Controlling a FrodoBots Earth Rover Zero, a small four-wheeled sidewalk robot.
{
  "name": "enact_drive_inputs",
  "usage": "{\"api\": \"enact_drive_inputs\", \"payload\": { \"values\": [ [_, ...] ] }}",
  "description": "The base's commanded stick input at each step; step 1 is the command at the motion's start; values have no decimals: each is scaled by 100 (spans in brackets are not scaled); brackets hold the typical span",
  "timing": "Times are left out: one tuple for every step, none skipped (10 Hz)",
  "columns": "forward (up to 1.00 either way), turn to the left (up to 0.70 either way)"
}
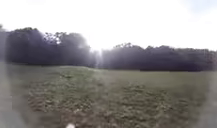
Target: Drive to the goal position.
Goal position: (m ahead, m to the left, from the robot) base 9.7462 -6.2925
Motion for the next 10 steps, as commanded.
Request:
{"api": "enact_drive_inputs", "payload": {
  "values": [
    [70,0],
    [70,0],
    [70,0],
    [70,0],
    [70,0],
    [70,0],
    [70,0],
    [70,0],
    [70,0],
    [70,0]
  ]
}}
